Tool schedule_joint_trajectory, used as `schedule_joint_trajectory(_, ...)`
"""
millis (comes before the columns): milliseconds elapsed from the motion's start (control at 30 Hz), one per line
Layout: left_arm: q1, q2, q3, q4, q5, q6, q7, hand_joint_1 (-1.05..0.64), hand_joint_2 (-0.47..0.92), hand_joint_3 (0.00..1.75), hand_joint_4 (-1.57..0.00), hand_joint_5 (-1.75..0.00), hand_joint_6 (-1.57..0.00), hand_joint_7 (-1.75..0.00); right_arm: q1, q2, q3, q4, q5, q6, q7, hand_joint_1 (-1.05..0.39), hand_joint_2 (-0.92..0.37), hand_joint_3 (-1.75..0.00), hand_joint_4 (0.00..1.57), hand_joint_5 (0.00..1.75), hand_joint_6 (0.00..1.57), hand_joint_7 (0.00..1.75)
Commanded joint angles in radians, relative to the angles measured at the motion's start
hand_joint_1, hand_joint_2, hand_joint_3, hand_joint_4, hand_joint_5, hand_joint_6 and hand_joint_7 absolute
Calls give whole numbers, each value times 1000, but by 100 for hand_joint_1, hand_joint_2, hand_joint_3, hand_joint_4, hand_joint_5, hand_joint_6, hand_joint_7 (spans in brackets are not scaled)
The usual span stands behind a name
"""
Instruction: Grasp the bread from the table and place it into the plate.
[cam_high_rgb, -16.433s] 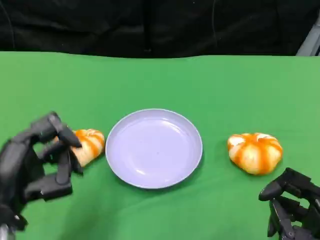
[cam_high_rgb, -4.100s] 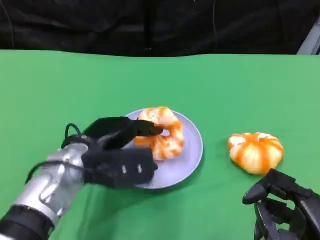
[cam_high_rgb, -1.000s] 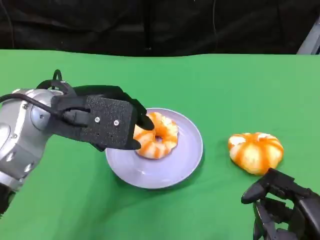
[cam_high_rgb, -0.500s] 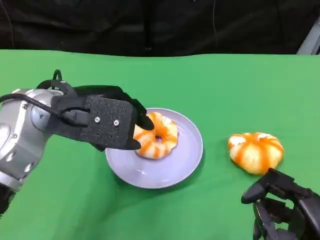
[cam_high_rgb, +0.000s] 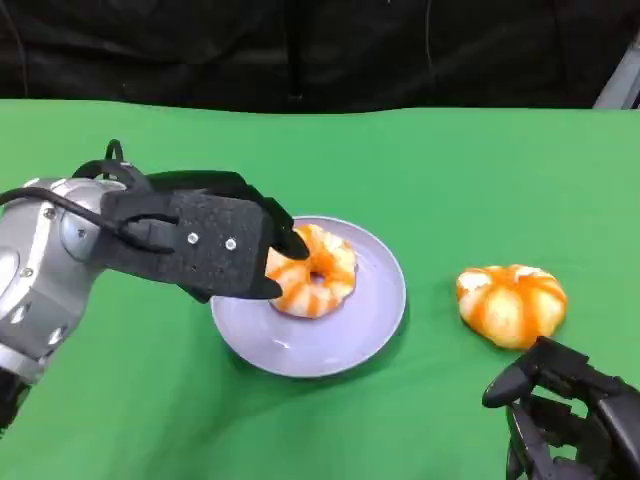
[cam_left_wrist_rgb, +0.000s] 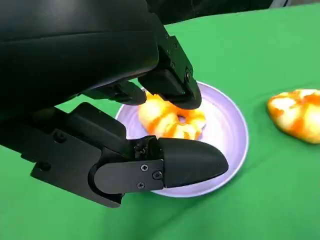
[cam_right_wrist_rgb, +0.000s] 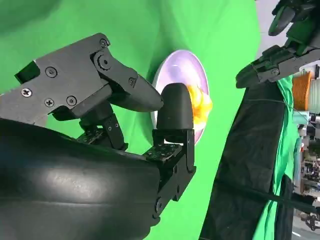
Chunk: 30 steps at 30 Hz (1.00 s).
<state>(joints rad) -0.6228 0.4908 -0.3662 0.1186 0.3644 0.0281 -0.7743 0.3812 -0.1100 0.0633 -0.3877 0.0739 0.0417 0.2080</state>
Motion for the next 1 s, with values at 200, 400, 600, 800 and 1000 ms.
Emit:
schedule_joint_trajectory(200,27,-5,32,-10,-22,10,17,-103,92,55,-55,-2,-48,0,4,-5,-1,-25,3,16,-5,-7,-68,-104,75,175,64,162)
schedule_joint_trajectory(400,27,-5,33,-11,-22,10,16,-103,92,55,-55,-2,-48,0,4,-4,-1,-26,3,17,-5,-7,-68,-104,75,175,64,162)
schedule_joint_trajectory(600,228,-187,366,-110,-459,284,67,-7,78,97,-69,-39,-72,-6,-7,-2,4,-21,-5,16,-9,-7,-68,-104,74,175,64,161)
schedule_joint_trajectory(800,265,-196,405,-175,-560,387,100,19,72,113,-54,-83,-80,-3,-8,-2,5,-20,-7,17,-11,-7,-68,-104,74,175,64,161)
schedule_joint_trajectory(1000,267,-185,397,-188,-580,404,116,19,72,113,-53,-86,-81,-2,-8,-4,6,-20,-6,17,-13,-7,-68,-104,74,175,64,161)
